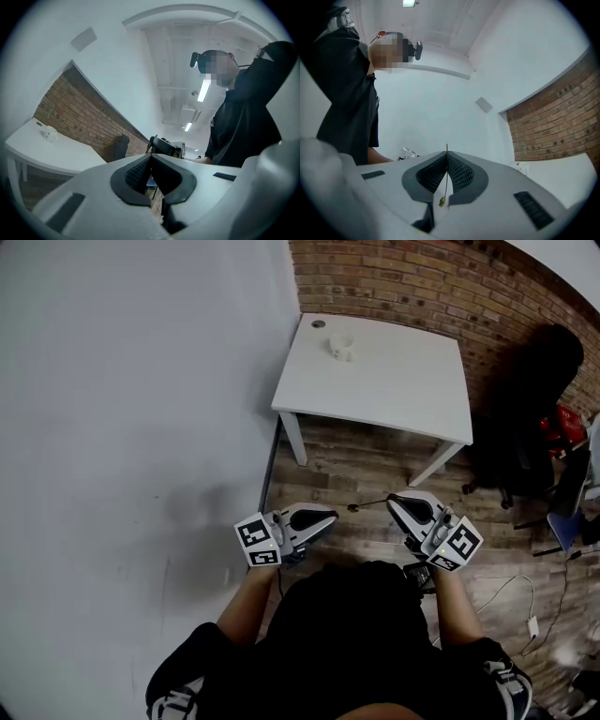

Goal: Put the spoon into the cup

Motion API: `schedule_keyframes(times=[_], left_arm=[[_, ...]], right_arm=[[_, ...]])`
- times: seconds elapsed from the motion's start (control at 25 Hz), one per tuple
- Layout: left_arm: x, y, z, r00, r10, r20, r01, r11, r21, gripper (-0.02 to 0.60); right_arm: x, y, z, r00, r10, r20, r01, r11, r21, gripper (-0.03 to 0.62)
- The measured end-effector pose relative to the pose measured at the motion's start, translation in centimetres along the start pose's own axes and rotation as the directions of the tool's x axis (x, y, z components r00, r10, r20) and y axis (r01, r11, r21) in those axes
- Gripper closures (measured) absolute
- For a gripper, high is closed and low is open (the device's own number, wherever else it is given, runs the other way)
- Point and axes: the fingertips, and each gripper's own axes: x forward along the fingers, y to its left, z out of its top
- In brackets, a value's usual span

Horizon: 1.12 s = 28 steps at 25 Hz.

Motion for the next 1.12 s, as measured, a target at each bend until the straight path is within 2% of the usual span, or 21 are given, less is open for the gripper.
schedule_keyframes(times=[0.28, 0.52, 0.84, 1.12], left_arm=[[0.0, 0.7, -1.3, 0.999, -0.032, 0.018, 0.033, 0.998, -0.051, 0.566], [1.3, 1.7, -1.0, 0.996, -0.068, 0.054, 0.072, 0.994, -0.076, 0.566], [1.6, 5.6, 0.2, 0.999, 0.003, 0.036, -0.001, 0.998, -0.069, 0.566], [3.9, 11.2, 1.8, 0.998, 0.06, 0.009, -0.059, 0.996, -0.066, 0.566]], right_arm=[[-0.8, -0.3, -0.1, 0.998, -0.065, 0.004, 0.064, 0.996, 0.062, 0.585], [-1.5, -2.4, -0.7, 0.994, -0.105, -0.001, 0.105, 0.992, 0.065, 0.585], [0.7, -7.7, -1.1, 0.998, -0.06, 0.035, 0.057, 0.996, 0.071, 0.585], [2.7, -14.2, -1.1, 0.997, -0.024, 0.073, 0.016, 0.994, 0.108, 0.585]])
